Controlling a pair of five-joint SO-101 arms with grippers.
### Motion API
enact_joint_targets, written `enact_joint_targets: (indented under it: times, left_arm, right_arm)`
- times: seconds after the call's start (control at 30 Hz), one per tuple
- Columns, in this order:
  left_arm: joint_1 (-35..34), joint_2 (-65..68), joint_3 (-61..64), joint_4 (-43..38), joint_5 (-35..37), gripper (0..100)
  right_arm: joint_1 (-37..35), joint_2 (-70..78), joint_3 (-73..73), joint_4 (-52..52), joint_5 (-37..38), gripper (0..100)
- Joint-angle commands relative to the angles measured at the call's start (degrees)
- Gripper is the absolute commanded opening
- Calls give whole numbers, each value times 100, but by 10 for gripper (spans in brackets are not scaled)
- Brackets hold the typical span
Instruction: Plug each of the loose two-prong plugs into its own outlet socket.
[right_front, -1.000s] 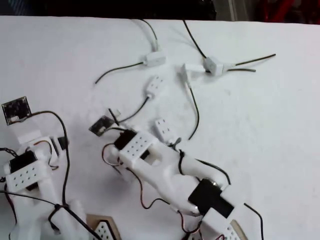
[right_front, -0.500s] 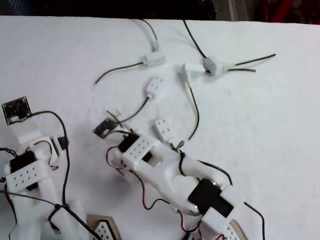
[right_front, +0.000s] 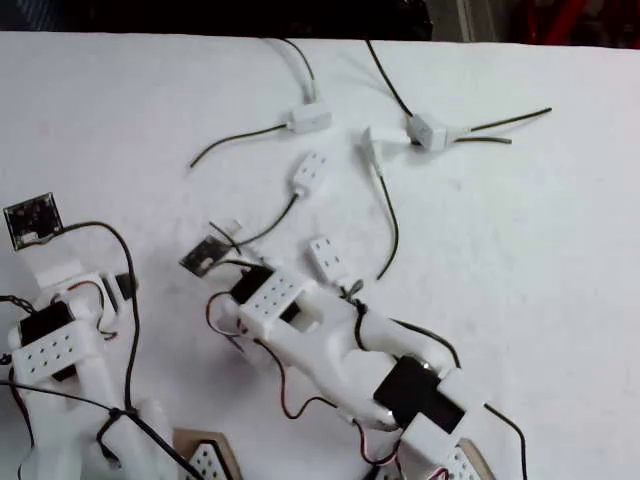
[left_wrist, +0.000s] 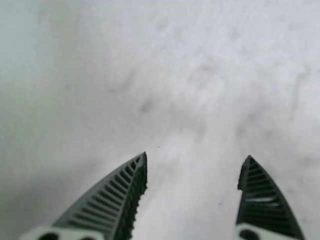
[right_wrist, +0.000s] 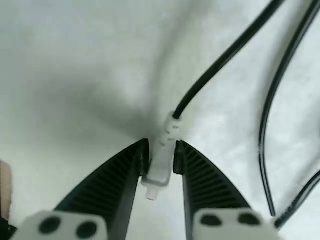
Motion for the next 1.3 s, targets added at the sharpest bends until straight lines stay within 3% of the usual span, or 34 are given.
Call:
enact_joint_targets:
  times: [0.0,0.53,0.83,1.07,1.27]
  left_arm:
    - [84,-163,-316,-114,18,294]
    - [84,-163,-316,-114,18,294]
    - [84,-163,-316,-114,18,294]
    - [92,-163,-316,-114,18,294]
    - [426,-189,-316,-97,53,294]
  right_arm:
    - [40,-136,-387,207,18,68]
    - [101,514,-615,303,53,19]
    - [145,-1253,-844,910,53,18]
    - [620,-2510,-818,875,53,18]
    - [831,-3169,-211,-31,53,18]
